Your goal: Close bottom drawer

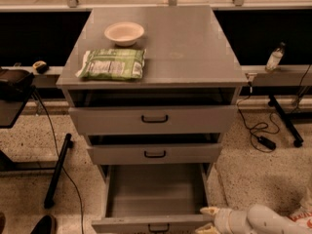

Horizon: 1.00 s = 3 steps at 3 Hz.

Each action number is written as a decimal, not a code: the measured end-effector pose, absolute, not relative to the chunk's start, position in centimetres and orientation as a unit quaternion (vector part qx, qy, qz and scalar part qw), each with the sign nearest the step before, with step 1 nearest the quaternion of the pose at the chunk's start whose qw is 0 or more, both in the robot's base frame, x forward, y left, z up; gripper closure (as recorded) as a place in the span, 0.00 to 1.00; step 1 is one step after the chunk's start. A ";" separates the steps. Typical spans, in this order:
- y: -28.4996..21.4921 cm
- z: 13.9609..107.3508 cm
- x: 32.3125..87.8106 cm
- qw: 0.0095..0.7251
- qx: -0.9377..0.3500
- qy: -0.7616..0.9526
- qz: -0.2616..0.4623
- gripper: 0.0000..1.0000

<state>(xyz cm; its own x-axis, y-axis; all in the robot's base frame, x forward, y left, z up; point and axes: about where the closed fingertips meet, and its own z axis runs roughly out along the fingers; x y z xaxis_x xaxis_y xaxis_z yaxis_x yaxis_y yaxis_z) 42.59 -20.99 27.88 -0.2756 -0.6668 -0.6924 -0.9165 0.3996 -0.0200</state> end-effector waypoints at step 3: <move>-17.9 22.6 39.8 0.354 -0.550 0.714 0.251 1.00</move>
Offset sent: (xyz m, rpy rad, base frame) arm -0.0356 0.0333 -0.0754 0.1742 -0.1229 0.2108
